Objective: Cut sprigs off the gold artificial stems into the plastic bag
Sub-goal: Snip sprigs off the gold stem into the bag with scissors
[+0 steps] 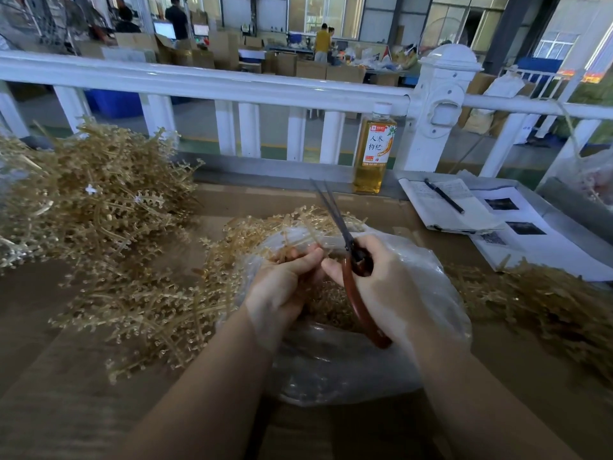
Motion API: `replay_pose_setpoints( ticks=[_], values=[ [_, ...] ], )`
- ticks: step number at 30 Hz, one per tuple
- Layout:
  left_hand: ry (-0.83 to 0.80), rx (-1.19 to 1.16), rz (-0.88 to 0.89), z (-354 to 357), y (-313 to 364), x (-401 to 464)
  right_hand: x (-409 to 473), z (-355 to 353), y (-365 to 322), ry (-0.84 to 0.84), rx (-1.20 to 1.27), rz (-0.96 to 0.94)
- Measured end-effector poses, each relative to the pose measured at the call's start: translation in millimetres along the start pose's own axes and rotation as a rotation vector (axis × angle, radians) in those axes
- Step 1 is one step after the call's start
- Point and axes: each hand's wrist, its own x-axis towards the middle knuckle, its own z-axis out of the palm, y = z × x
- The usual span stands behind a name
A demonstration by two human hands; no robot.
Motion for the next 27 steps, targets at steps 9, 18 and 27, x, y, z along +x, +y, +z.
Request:
replay_pose_setpoints(
  ticks=[9, 18, 27],
  values=[
    [0.076, -0.089, 0.03, -2, -2, 6, -10, -2, 9, 0.052, -0.437, -0.261],
    [0.125, -0.074, 0.005, 0, -1, 7, -14, -9, 21, -0.087, -0.431, -0.175],
    [0.175, -0.089, -0.006, 4, -1, 4, -17, -7, 27, -0.092, -0.454, -0.211]
  ],
)
